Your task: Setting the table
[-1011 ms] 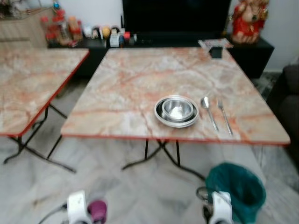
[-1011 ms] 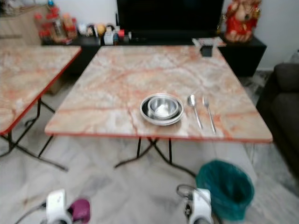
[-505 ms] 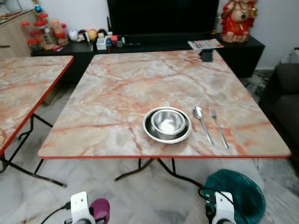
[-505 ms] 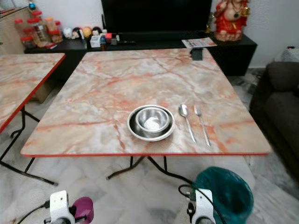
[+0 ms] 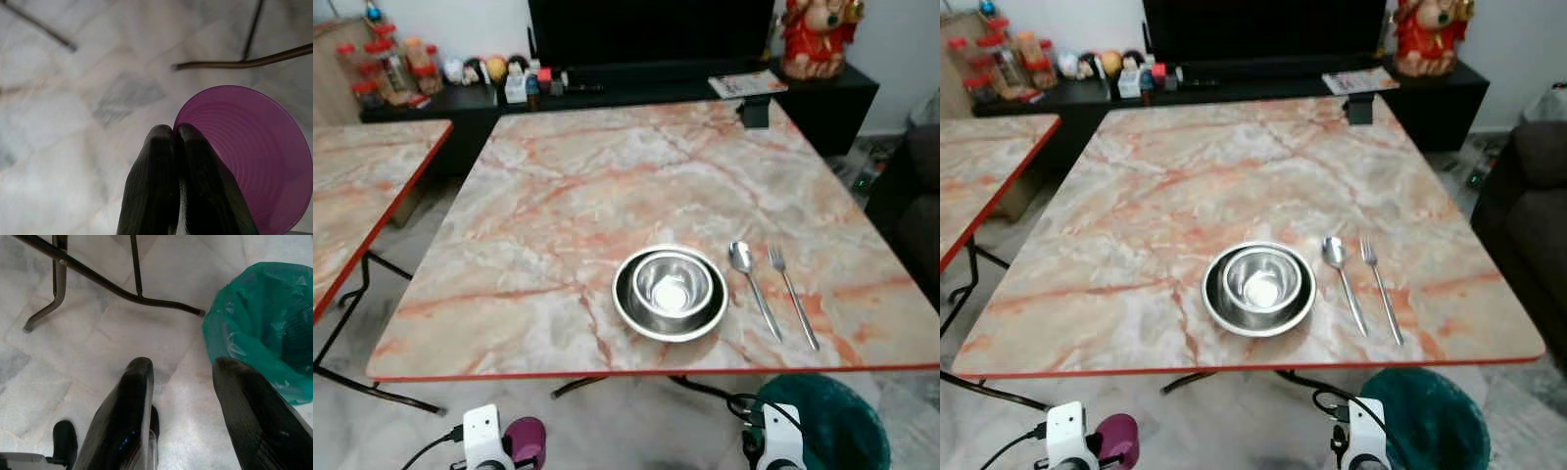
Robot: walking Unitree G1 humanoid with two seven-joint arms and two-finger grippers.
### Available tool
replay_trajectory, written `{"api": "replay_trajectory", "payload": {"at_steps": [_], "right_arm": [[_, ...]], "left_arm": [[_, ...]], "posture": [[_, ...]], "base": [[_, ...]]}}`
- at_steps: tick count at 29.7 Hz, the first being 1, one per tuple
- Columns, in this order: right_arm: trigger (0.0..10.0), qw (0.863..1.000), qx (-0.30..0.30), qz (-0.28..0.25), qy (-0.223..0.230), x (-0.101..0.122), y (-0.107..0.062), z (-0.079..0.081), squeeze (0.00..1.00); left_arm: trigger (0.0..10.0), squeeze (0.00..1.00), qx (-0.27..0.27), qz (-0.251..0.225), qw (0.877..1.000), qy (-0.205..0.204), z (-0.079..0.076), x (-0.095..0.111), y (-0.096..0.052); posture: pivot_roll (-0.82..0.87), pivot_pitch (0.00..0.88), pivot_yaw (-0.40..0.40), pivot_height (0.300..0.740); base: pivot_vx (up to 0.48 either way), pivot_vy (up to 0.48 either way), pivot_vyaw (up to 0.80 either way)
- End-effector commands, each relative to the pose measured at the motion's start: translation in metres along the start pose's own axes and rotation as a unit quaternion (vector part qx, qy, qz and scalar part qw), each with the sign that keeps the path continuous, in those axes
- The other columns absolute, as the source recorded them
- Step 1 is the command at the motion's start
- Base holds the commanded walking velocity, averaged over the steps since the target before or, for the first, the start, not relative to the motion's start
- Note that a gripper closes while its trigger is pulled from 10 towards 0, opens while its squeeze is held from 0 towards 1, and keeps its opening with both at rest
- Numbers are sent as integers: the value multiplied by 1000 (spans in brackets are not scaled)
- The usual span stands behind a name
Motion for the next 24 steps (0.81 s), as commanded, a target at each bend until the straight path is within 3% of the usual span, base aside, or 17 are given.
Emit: {"api": "replay_trajectory", "payload": {"at_steps": [1, 9, 13, 18, 21, 23, 24], "right_arm": [[10000, 1000, 3, 7, 2, -6, -1, 3, 0], [10000, 1000, 7, 8, 1, -7, -1, 5, 0], [10000, 1000, 7, 9, 1, -7, -1, 5, 0], [10000, 1000, 5, 10, 1, -7, -1, 4, 0], [10000, 1000, 4, 11, -1, -7, -1, 4, 0], [10000, 1000, 6, 13, -3, -7, -1, 4, 0], [10000, 1000, 9, 14, -6, -7, -1, 5, 0]], "left_arm": [[10000, 0, 30, 20, 999, -15, 13, -19, -7], [10000, 0, 64, 41, 996, -39, 28, -42, -18], [10000, 0, 83, 39, 995, -52, 34, -43, -19], [10000, 0, 167, 29, 983, -69, 63, -48, -28], [10000, 0, 251, 34, 963, -89, 96, -58, -42], [10000, 0, 321, 32, 941, -101, 125, -63, -55], [10000, 0, 379, 22, 919, -103, 150, -62, -67]], "posture": [[24, 50, 21, 740], [36, 55, 18, 740], [34, 53, 19, 740], [43, 49, 17, 740], [51, 49, 15, 740], [75, 50, 5, 740], [83, 50, 0, 740]], "base": [[0, 0, 0], [0, 0, 0], [0, 0, 0], [0, 0, 0], [0, 0, 0], [0, 0, 0], [0, 0, 0]]}}
Point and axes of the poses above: a point about 5 cm out from each wrist's last joint towards the gripper, its own y axis pointing out of the wrist towards the gripper, its own x axis along the axis of the wrist's last joint, z = x × y, the point moved 3 cm from there along y, pointing out of the wrist towards the gripper, and after that the axes turned 14 degrees about y, right-handed, at the moved point
